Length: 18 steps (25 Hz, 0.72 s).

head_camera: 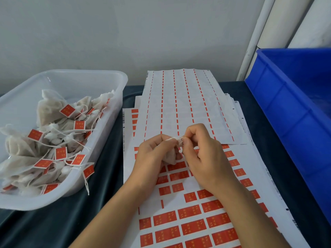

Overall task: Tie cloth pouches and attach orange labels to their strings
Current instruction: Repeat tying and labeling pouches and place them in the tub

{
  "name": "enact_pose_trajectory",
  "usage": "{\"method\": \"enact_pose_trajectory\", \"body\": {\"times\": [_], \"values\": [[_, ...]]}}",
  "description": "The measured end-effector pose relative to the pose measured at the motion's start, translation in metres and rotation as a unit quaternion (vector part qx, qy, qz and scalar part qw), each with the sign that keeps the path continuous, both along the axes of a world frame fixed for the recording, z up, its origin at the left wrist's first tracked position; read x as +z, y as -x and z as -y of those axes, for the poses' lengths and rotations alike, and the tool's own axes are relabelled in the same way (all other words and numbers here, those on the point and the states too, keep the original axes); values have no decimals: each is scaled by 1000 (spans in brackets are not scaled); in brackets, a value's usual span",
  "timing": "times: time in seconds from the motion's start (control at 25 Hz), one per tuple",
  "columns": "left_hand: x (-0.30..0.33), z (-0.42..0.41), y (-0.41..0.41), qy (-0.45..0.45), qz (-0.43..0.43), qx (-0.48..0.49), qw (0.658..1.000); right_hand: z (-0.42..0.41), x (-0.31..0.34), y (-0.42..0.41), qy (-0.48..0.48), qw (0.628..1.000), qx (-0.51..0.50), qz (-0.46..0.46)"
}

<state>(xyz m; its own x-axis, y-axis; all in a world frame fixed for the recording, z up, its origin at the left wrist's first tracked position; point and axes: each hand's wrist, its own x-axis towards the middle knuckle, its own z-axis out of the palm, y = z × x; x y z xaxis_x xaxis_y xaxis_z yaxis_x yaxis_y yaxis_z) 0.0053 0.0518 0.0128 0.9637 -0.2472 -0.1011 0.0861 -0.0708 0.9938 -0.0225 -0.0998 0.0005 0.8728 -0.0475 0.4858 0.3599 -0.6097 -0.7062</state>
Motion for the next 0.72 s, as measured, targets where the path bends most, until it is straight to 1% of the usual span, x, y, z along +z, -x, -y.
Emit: {"method": "enact_pose_trajectory", "body": {"times": [0.12,0.28,0.48,0.72], "values": [[-2,-3,-1,16,-14,5,1000,-1,2,1,-18,1000,-5,-3],[-1,-4,-1,47,-5,-8,999,-3,4,2,-35,999,-12,-4],[0,-2,0,-8,24,-18,1000,-1,4,3,-52,998,-22,1],[4,-10,-6,-47,45,-24,998,11,8,4,14,996,-79,24]]}}
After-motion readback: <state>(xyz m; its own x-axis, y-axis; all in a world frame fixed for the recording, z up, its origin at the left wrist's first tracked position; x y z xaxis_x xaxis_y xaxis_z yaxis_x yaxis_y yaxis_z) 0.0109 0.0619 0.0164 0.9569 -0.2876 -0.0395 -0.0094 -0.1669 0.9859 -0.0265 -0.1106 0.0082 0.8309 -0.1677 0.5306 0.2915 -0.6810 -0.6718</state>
